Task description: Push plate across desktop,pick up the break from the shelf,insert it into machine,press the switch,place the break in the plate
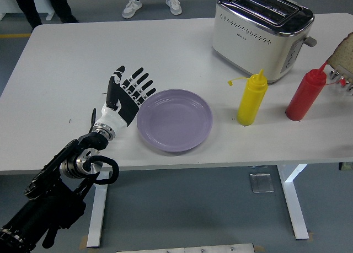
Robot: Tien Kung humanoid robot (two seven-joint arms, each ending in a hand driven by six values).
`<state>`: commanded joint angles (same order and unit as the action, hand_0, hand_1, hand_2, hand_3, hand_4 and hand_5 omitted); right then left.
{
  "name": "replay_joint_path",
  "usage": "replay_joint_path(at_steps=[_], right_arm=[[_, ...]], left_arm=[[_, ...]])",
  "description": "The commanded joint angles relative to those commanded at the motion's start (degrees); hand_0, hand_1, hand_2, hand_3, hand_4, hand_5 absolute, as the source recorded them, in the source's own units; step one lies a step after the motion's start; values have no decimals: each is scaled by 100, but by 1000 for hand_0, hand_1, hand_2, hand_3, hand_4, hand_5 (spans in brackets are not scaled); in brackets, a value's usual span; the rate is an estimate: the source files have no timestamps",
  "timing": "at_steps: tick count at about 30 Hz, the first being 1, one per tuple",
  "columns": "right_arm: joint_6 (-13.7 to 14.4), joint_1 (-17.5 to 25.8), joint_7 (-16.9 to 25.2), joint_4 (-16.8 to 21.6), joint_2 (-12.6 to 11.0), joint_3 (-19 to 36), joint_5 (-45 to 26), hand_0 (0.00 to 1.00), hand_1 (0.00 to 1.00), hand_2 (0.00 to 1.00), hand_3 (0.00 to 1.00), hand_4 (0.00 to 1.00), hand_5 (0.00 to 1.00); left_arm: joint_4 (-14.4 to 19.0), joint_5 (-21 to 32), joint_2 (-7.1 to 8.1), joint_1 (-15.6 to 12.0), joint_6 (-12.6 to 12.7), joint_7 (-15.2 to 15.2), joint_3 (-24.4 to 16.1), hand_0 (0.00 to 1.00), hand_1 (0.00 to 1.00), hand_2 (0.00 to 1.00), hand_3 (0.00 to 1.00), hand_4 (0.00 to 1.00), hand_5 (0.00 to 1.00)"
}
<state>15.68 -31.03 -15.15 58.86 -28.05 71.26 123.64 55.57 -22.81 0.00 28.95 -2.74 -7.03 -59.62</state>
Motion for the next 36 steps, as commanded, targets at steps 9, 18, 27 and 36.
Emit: replay_joint_path(at_steps=[9,18,27,36], right_arm=[[173,7,-48,543,-73,166,-11,246,311,385,457,281,2],[509,-62,-75,1088,-112,329,-56,243,304,378,451,270,2],[1105,-591,146,1309,-126,98,-318,240,301,377,447,269,2],[1118,-1484,399,962,-101,-458,-969,242,298,375,445,259,2]], left_arm=[[468,-181,0,-179,301,-162,-622,821,847,853,794,636,998],[1368,-379,0,-558,548,-153,-1588,802,819,838,776,634,998],[2308,-142,0,-1171,628,-59,-2370,801,814,832,776,635,998],[2962,26,25,-1829,663,-37,-2947,800,817,833,771,627,998]])
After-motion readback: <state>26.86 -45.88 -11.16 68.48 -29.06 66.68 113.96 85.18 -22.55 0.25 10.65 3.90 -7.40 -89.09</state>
